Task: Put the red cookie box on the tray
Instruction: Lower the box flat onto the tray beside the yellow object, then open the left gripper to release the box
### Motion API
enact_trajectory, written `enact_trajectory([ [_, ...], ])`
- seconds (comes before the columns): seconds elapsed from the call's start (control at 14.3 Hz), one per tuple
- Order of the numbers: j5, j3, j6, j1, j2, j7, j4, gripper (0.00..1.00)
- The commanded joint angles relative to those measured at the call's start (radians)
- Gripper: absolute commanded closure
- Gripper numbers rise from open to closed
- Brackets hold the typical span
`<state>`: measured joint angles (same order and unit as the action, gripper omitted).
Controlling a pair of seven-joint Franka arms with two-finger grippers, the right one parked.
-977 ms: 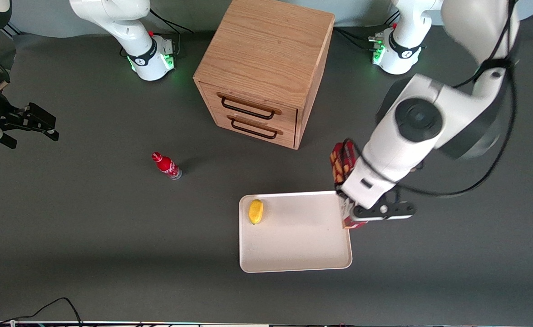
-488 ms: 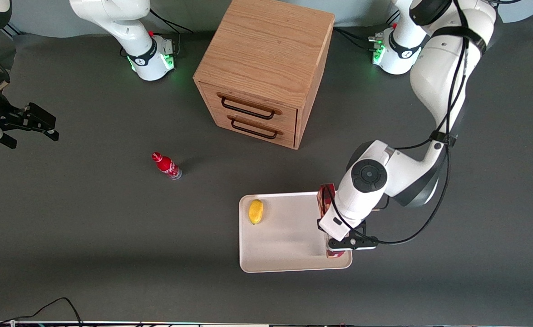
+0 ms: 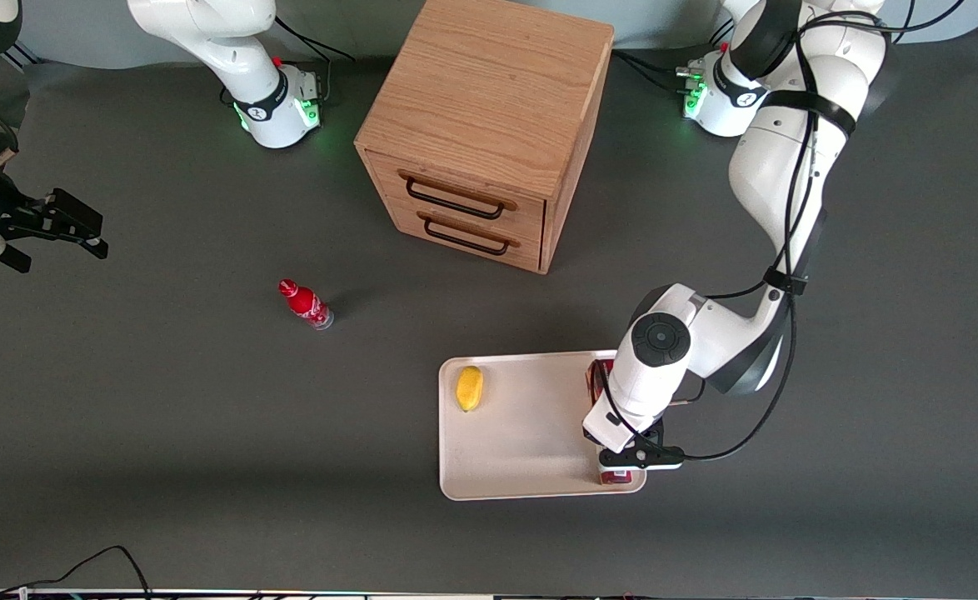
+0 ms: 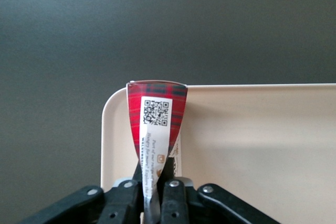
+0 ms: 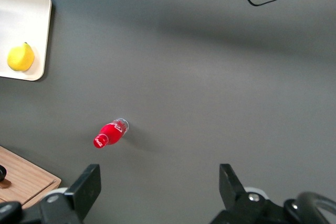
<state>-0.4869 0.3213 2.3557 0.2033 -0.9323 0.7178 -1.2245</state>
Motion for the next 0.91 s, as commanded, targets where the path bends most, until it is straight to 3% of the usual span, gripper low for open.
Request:
enact_trajectory([
  [0.0, -0.022, -0.021, -0.006, 0.021, -0.008, 0.017, 0.030, 0.00],
  [0.28, 0.000, -0.010, -0.061, -0.008, 0.047, 0.014, 0.031, 0.00],
  [0.49, 0.036, 0.030, -0.231, -0.048, 0.140, 0.002, 0.031, 0.00],
  [0.7, 0.178, 0.114, -0.438, -0.203, 0.298, -0.223, 0.017, 0.00],
  [0.84, 0.272, 0.117, -0.557, -0.283, 0.381, -0.396, 0.007, 0.00],
])
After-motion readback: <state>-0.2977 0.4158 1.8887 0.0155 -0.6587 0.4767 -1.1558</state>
